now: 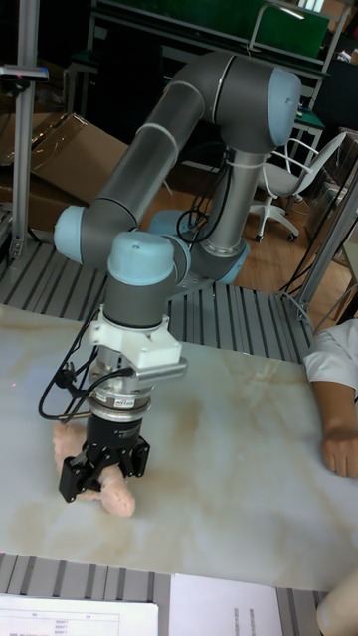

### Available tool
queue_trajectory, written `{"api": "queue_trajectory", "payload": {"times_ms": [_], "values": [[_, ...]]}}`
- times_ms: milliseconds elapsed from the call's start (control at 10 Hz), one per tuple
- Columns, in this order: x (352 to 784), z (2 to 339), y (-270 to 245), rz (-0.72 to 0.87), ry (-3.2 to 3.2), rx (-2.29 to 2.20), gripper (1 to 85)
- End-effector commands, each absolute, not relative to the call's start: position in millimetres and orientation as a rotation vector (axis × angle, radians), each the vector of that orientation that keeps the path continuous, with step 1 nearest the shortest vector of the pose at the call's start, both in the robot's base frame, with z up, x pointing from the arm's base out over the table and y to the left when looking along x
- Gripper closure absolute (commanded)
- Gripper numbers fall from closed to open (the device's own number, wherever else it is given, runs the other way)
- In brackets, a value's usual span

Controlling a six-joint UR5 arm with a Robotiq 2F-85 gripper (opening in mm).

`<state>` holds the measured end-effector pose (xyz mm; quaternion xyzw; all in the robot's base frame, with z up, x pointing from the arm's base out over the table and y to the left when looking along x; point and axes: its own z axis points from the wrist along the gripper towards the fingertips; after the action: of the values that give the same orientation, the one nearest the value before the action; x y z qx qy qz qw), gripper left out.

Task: Clean the table with a cloth

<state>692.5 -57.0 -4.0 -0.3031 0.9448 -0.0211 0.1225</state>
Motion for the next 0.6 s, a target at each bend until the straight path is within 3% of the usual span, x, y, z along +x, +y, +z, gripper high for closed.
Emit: {"api": "queue_trajectory", "payload": {"times_ms": [0, 500], "values": [[721, 8, -65, -0.052, 2.752, -0.95, 84.3], [746, 0, -72, -0.059, 2.721, -0.958, 84.3]]}}
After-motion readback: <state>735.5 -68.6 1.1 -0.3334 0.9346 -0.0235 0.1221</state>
